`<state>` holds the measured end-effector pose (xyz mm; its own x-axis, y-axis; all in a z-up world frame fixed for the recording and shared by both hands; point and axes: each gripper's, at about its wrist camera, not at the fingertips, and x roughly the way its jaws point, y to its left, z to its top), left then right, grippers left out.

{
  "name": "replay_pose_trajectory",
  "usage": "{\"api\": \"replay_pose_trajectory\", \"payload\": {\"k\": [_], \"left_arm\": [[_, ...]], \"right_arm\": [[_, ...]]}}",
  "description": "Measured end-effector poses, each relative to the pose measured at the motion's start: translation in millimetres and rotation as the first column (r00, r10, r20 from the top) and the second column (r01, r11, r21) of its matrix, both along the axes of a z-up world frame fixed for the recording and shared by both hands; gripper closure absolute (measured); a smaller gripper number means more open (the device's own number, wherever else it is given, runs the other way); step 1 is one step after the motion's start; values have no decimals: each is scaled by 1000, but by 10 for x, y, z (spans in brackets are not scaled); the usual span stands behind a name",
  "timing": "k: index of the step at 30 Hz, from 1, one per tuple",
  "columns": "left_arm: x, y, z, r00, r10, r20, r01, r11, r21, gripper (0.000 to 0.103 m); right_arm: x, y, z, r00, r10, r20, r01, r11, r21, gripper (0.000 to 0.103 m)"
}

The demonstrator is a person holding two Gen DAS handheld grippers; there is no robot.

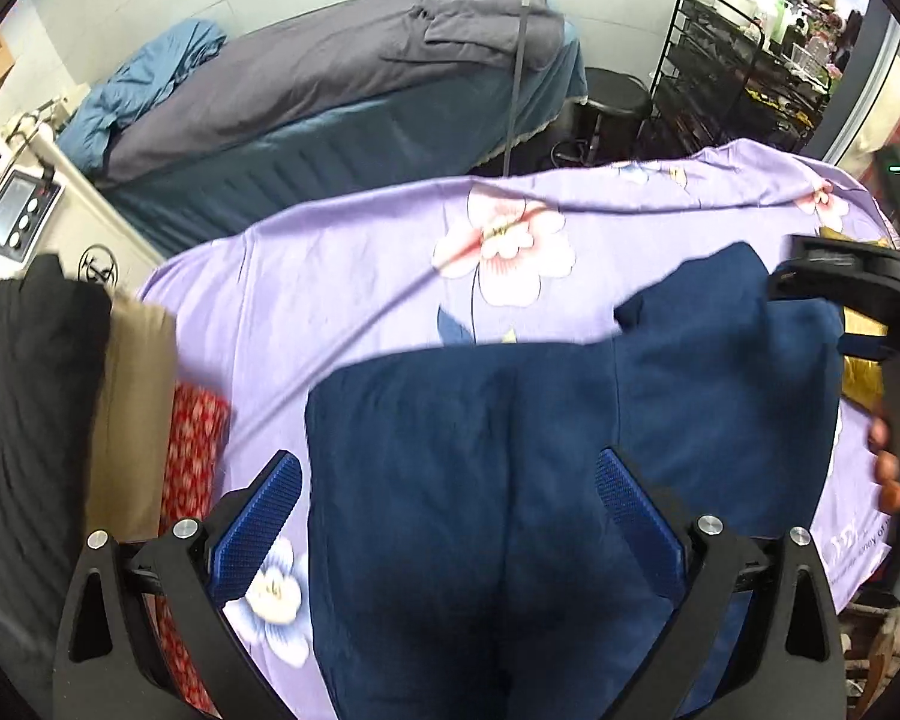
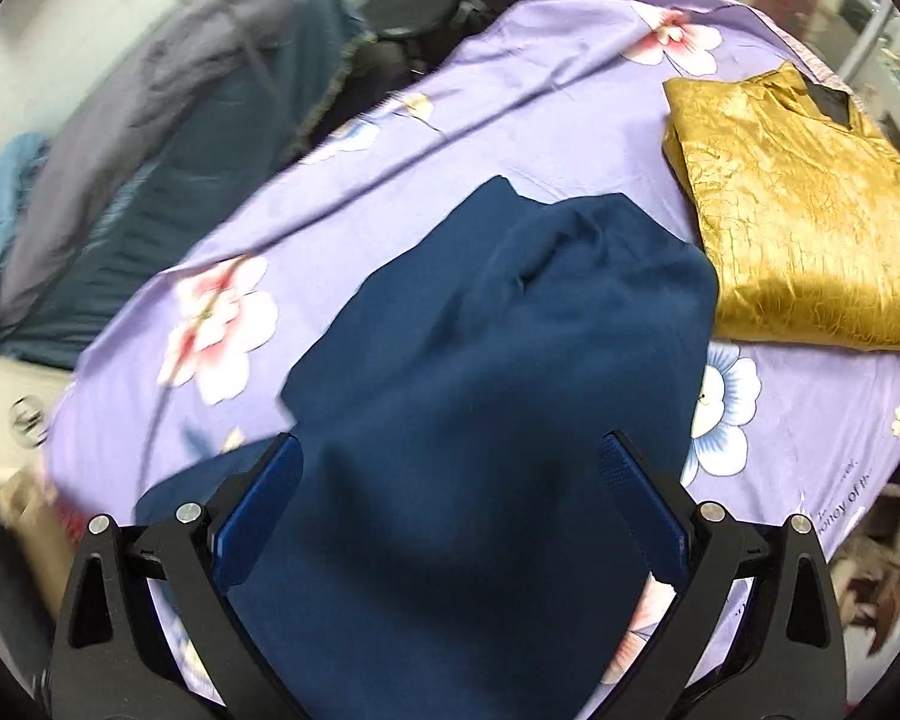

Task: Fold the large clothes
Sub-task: 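Grasp the navy jacket with the right tool while the left tool grasps another part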

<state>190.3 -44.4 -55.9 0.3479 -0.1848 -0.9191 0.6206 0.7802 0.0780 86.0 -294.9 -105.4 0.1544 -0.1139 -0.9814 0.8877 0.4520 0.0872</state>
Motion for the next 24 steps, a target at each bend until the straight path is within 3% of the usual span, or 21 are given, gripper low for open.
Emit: {"api": "replay_pose_trajectory", "payload": {"k": [3,5,7,9,12,14,16,19,22,24], "left_arm": [[85,-80,-49,999,-50,8,50,999,-16,7],[131,-120,-95,996,-84,4,84,996,-28,7],[199,-182,-150,993,-114,-8,114,992,-47,7],[265,-259,-200,991,-132,-28,130,990,-63,7],[414,-480,-221,984,-159,-74,148,979,-142,7],[516,-717,-271,973,-191,-127,163,966,-198,7],[555,-1000,-364,957,-230,-179,188,956,-224,7],[473,-1516,-593,901,-343,-267,273,925,-265,7],[257,-2050,-985,850,-432,-301,386,900,-201,7],[136,-2219,-1225,822,-446,-353,411,895,-173,8]], "right_arm": [[165,-48,-235,995,-49,-91,47,999,-20,6],[130,1,-313,993,-54,-101,51,998,-36,7],[38,66,-329,997,-24,-77,19,998,-58,15],[-145,122,-349,998,26,-48,-28,999,-45,40],[-597,187,-260,998,57,31,-56,998,-30,62],[-978,180,-182,997,36,74,-35,999,-7,71],[-1296,165,-132,996,8,89,-9,1000,11,76],[-1723,166,-78,995,-36,88,34,999,22,82],[-2081,185,-70,990,-100,102,96,994,50,84],[-2255,209,-95,984,-128,122,121,991,63,86]]}}
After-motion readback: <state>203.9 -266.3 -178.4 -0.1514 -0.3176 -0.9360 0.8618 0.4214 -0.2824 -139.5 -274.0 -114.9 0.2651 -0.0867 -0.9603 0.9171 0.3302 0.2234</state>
